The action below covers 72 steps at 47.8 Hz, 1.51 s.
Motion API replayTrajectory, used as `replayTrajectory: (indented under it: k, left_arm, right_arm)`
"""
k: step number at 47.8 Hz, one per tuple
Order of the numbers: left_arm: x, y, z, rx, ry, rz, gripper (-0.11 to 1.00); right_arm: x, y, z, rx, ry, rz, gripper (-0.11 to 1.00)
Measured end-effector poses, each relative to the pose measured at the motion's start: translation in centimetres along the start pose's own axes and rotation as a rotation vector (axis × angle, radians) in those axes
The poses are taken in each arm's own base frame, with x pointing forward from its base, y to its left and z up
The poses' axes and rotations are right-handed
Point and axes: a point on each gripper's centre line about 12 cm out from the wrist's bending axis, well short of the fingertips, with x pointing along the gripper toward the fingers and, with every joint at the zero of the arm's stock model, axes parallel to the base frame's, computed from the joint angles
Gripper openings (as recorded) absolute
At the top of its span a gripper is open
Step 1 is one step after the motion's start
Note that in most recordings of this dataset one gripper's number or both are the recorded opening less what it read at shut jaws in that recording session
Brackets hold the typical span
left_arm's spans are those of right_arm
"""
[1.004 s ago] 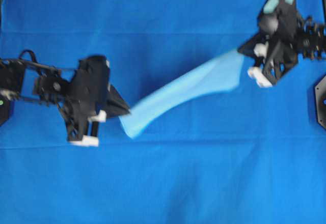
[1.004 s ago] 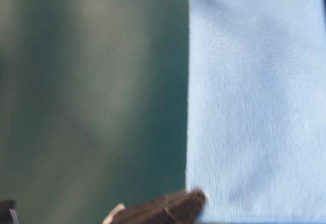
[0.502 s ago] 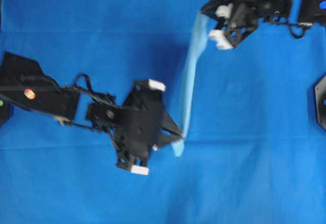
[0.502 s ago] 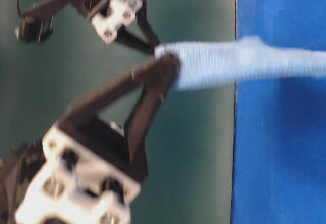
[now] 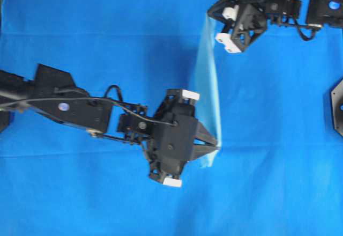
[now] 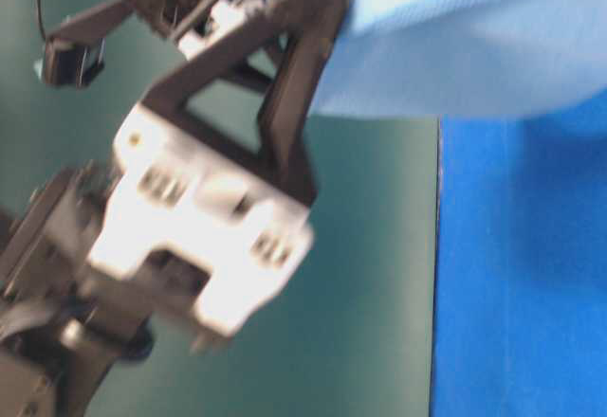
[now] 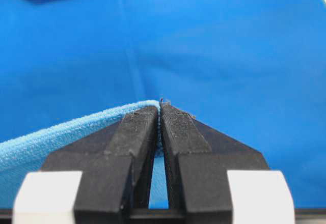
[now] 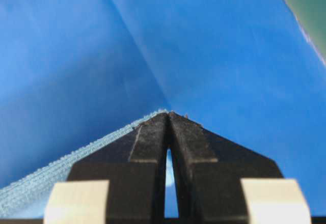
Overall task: Fold the light blue towel.
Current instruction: 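Lift the strip and rotate it, right gripper moving up, left down, then lay the strip vertically on the table and open both grippers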
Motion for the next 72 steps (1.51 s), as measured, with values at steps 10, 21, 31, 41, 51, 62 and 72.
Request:
replayTrajectory:
  k: [10,21,31,41,51,62,72]
  left_arm:
    - [4.5,0.3,1.6,0.071,-0.074,0.015,0.03]
    - [8.3,0.8,1.6,0.07,-0.056,0.019,0.03]
    - [8.6,0.7,0.2,-0.007,-0.02,0.014,0.03]
    - [7.2,-0.1,-4.1,-0.046,0.082,-0.002,0.03]
    - [3.9,-2.0,-8.4,-0.131,0.154,-0.023,0.03]
    - [0.6,-2.9,-11.5,-0.227,0.178,-0.025,0.03]
    - [-0.3,-3.2,-12.1,-0.231,0.159,-0.027,0.03]
  right_arm:
    - [-3.7,-1.1,-2.4,0.015,-0.005,-0.02,0.01]
    - [-5.8,-2.2,-4.6,0.028,0.012,-0.049,0.01]
    - [-2.7,-1.7,-5.8,0.014,0.066,-0.03,0.01]
    - [2.0,-0.4,-5.2,0.005,0.062,0.03,0.01]
    - [6.9,1.3,-4.1,-0.007,0.059,0.08,0.01]
    - [9.9,2.3,-3.3,-0.015,0.067,0.094,0.01]
    - [10.2,2.6,-3.2,-0.019,0.066,0.099,0.01]
